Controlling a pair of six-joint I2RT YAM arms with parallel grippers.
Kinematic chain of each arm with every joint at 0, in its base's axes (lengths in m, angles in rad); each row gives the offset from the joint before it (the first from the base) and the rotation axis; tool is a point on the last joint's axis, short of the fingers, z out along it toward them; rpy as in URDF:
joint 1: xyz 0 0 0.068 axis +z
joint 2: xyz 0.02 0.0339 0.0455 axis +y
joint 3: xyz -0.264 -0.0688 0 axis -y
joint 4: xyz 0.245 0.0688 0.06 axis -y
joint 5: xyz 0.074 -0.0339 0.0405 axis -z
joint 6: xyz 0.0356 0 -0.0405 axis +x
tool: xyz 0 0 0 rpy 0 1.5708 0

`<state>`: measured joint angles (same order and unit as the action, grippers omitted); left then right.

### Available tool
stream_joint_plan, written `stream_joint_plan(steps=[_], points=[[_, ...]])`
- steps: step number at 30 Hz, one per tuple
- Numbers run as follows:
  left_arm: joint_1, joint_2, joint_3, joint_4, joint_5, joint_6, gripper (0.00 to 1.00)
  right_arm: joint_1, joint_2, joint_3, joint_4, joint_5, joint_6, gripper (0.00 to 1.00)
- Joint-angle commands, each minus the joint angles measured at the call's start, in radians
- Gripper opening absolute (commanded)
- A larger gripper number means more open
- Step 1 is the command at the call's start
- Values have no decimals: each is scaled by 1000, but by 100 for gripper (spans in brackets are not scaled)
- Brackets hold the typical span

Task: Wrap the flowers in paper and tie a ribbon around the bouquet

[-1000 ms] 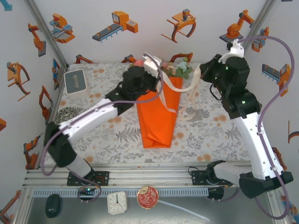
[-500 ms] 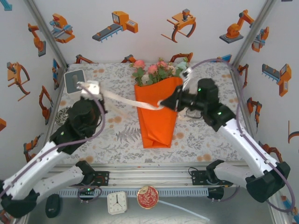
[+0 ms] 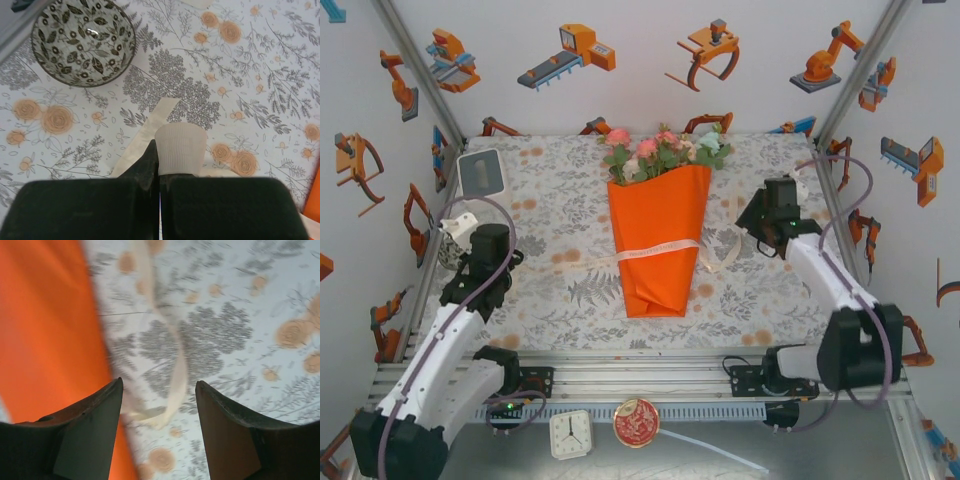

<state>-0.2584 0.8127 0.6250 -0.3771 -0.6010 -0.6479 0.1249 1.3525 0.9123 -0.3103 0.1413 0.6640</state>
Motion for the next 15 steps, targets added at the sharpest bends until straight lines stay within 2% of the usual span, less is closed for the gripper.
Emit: stream_joint_plan(steps=[1, 5, 9, 11, 15], points=[[39, 31, 31, 52, 75, -35, 0, -10, 116, 56, 1, 18, -56, 54], [64, 56, 28, 69, 105, -49, 0, -8, 220, 82, 45, -64, -77, 50], [76, 70, 28, 70, 116, -46, 0, -8, 310, 85, 82, -85, -58, 46], [78, 79, 42, 54, 121, -42, 0, -8, 330, 77, 105, -96, -47, 40], [80, 82, 55, 32, 104, -38, 0, -11, 293, 40, 148, -66, -49, 2]])
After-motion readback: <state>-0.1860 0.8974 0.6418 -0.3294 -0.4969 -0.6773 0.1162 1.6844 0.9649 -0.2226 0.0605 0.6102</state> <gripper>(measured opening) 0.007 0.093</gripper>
